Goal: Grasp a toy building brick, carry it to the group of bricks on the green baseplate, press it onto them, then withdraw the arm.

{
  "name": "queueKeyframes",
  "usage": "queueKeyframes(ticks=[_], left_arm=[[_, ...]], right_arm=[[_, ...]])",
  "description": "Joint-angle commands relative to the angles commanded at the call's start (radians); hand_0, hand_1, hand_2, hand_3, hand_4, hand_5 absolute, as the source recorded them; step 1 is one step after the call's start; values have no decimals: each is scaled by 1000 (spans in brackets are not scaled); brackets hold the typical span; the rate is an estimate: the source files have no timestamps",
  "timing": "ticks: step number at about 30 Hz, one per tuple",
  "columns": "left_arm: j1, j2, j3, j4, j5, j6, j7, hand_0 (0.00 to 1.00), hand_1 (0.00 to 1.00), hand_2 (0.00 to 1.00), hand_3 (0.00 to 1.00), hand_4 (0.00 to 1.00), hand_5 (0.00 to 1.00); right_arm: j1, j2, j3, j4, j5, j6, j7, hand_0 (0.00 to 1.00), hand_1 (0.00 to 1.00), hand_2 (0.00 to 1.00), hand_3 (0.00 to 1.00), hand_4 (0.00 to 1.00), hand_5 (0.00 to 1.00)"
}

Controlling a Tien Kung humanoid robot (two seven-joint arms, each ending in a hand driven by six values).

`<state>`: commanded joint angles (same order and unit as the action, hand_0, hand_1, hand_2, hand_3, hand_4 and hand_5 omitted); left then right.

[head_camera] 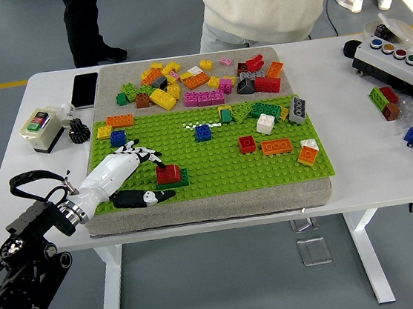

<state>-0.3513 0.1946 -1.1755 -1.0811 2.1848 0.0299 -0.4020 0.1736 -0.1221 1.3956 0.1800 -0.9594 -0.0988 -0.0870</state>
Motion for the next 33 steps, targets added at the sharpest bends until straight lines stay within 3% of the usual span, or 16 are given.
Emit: queueKeyframes(ticks=[33], left_arm=[[-5,-10,11,20,-2,-3,5,998,880,839,632,998,796]], right_arm=[[0,-1,3,0,3,1,2,758,679,728,664,926,503]])
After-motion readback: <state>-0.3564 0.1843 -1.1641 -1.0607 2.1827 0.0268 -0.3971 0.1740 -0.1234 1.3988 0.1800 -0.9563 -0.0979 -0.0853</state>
